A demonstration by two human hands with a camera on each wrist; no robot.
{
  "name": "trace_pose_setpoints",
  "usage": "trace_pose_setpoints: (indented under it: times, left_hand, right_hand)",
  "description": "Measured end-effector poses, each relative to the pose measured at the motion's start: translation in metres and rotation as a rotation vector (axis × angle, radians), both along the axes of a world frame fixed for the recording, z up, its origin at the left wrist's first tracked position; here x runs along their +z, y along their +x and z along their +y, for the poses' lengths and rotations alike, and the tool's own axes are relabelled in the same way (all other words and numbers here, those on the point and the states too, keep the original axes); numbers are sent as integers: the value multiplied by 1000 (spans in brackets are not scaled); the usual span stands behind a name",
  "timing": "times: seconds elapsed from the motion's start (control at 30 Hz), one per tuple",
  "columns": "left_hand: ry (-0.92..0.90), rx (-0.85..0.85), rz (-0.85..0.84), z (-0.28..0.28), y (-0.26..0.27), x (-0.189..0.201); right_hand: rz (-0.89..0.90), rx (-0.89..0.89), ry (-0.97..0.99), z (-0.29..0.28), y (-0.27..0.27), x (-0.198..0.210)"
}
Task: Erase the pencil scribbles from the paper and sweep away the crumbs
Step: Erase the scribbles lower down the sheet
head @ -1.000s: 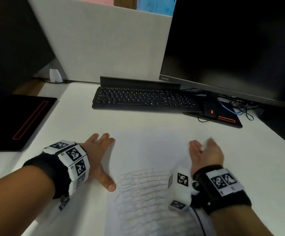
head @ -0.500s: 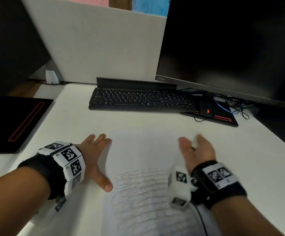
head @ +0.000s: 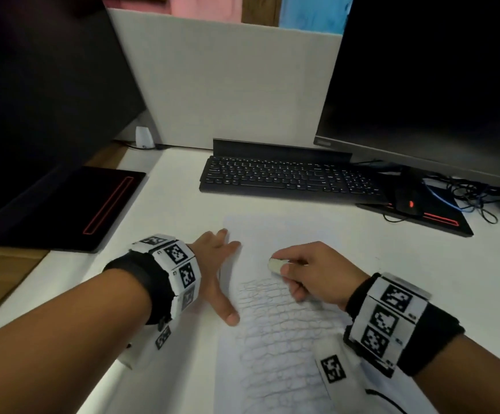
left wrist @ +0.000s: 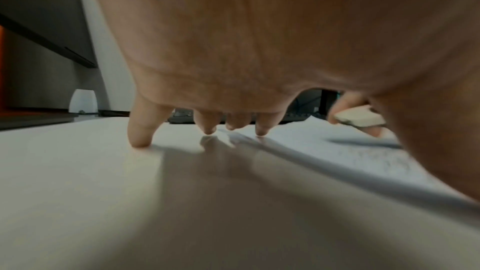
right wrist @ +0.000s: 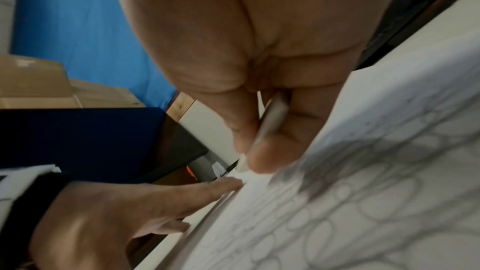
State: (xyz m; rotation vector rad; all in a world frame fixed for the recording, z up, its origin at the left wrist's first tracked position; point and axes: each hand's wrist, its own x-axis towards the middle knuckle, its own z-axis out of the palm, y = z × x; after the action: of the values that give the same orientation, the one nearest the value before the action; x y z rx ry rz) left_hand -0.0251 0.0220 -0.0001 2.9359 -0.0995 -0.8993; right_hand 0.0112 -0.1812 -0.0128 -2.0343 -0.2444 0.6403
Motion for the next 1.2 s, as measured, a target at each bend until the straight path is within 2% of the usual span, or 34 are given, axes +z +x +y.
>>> trace_pose_setpoints:
  times: [0.13,0.33,0.6,0.7,0.87,1.0,1.1,1.2]
  left_hand:
    - [44,-5,56,-4,5,-5]
    - [9,6,60,1,10,-11]
    - [27,5,53,1,10,-11]
    - [21,5,58,1,11,-12]
    - [7,-4,56,0,11,-10]
    - [5,4,59,-2,9,-7]
    - [17,-41,74,-6,7,1]
    - [7,-15,66,-5,7,-2]
  right_hand:
    - [-117,179,-227,23,7,3]
    - [-298,354,-398,47,15,7]
    - [-217,499,-446,55,24,15]
    - [-303,480,-475,59,30,14]
    - [-249,634,-457,58,24,12]
    - [-456,587,-506,60,33,11]
    - [-332,705,-476,60,27,9]
    - [-344,636,-458,59,35,9]
